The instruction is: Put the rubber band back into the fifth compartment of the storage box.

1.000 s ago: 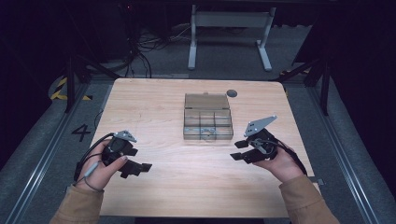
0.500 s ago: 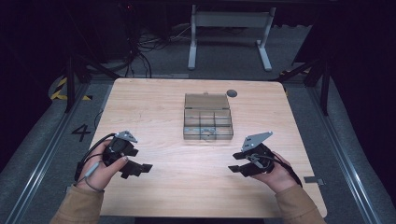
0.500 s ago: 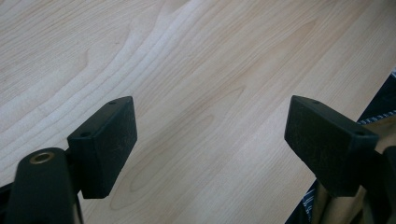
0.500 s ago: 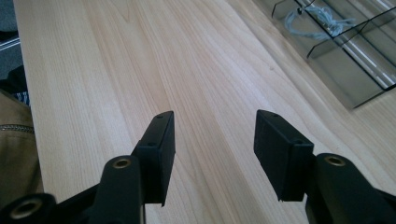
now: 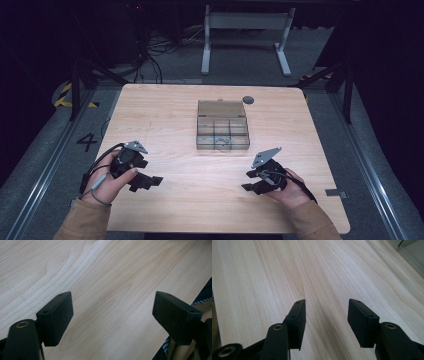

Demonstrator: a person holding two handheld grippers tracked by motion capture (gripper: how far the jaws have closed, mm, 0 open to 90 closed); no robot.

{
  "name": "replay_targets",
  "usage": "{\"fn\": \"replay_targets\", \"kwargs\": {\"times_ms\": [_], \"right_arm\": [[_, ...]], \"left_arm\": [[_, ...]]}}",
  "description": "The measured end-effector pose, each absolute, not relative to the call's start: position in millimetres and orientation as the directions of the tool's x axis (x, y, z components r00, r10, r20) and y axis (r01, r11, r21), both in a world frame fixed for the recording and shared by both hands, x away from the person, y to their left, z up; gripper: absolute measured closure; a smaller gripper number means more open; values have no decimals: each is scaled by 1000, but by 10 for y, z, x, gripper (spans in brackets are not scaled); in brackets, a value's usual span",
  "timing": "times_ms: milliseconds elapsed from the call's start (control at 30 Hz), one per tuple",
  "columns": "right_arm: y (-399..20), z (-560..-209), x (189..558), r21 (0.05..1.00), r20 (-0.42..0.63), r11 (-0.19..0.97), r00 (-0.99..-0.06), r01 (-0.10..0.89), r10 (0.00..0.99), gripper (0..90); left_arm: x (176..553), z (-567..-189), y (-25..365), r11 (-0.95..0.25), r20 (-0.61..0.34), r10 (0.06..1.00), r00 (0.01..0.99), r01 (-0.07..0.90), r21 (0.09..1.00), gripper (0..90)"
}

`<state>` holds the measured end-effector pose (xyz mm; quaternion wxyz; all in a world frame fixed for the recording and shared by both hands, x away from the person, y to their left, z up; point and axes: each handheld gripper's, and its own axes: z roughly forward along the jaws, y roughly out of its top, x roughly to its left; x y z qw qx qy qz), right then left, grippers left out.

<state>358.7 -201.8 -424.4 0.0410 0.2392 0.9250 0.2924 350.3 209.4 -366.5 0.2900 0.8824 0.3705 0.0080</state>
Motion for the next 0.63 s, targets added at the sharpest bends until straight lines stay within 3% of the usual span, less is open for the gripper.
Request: {"fn": "replay_targets", "kwargs": {"times_ms": [633], "right_arm": [[-1874, -4398, 3558, 505, 30, 760, -888, 409, 459, 475]], "left_arm": [[3521, -3672, 2065, -573, -193, 654, 731, 646, 505, 178]]}}
